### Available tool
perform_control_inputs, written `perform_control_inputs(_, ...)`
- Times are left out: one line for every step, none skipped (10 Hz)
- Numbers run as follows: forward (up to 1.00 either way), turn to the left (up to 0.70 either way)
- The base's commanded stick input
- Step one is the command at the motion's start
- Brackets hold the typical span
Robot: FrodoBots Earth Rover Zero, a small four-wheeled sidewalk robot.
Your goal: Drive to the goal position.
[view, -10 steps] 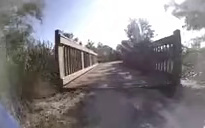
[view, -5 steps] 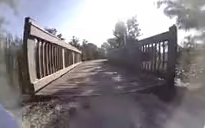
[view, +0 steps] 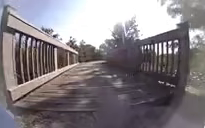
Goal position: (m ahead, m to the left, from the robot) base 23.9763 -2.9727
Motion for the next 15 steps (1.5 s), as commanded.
perform_control_inputs(0.70, 0.00)
perform_control_inputs(0.70, 0.00)
perform_control_inputs(0.70, 0.00)
perform_control_inputs(0.70, 0.00)
perform_control_inputs(0.70, 0.00)
perform_control_inputs(0.70, 0.00)
perform_control_inputs(0.70, 0.00)
perform_control_inputs(0.70, 0.00)
perform_control_inputs(0.70, 0.00)
perform_control_inputs(0.70, 0.08)
perform_control_inputs(0.70, 0.35)
perform_control_inputs(0.70, 0.35)
perform_control_inputs(0.70, 0.35)
perform_control_inputs(0.70, 0.35)
perform_control_inputs(0.70, 0.29)
